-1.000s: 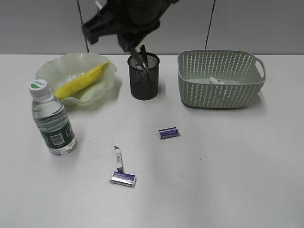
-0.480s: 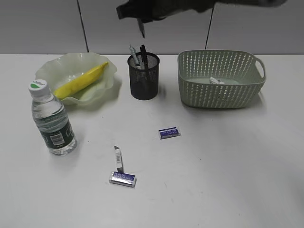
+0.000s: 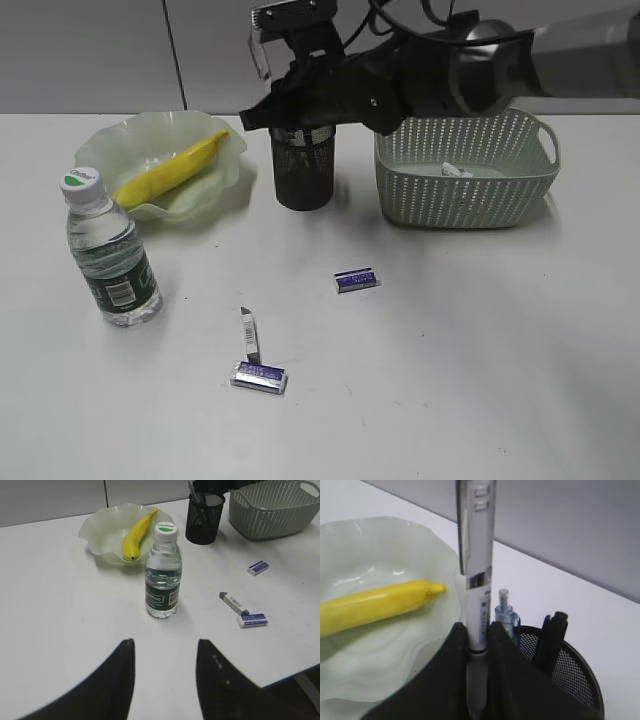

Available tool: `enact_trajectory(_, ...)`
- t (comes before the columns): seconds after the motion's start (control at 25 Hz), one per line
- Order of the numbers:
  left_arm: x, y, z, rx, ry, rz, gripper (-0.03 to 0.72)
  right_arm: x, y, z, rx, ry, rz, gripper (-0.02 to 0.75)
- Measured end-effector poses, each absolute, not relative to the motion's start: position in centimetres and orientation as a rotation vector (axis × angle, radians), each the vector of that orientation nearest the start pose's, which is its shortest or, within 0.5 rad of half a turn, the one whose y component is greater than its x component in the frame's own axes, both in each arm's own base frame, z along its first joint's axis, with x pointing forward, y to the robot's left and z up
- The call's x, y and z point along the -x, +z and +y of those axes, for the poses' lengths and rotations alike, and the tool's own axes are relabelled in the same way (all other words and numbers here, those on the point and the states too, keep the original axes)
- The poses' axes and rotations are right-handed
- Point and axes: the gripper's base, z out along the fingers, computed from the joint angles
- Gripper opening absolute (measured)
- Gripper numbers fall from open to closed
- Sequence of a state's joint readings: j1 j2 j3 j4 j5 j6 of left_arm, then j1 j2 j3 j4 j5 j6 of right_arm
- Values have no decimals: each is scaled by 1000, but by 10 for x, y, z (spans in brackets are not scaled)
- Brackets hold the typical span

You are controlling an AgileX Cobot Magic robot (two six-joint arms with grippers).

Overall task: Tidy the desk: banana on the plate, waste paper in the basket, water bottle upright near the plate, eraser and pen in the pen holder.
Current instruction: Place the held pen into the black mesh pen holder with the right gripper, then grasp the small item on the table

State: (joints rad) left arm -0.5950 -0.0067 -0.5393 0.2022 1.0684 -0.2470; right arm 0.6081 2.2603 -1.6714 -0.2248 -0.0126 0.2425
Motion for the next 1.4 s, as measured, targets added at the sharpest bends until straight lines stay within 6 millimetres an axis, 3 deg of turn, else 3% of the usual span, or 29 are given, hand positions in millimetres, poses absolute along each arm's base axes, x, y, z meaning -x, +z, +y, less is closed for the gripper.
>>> enact_trajectory(0.44, 1, 289, 20, -331, -303, 1975, 307, -434, 166, 286, 580, 369, 2021, 105)
enact_trajectory(0.56, 1, 289, 20, -331, -303, 1975, 307, -436, 163, 282, 576, 348, 2056, 178)
enact_trajectory(0.72, 1, 289, 20, -331, -303, 1975, 307, -435, 162, 281, 578, 339, 2073, 340)
enact_trajectory(0.88, 1, 289, 20, -331, -303, 1975, 307, -433, 162, 278, 581, 318, 2114, 390)
enact_trajectory(1.0, 1, 289, 20, -331, -303, 1975, 307, -429, 179, 274, 576, 297, 2139, 396)
enact_trajectory(1.12, 1, 289, 20, -331, -303, 1975, 307, -421, 213, 267, 564, 274, 2152, 397)
enact_trajectory(1.4, 1, 289, 20, -331, -303, 1975, 307, -376, 288, 228, 573, 103, 2372, 374)
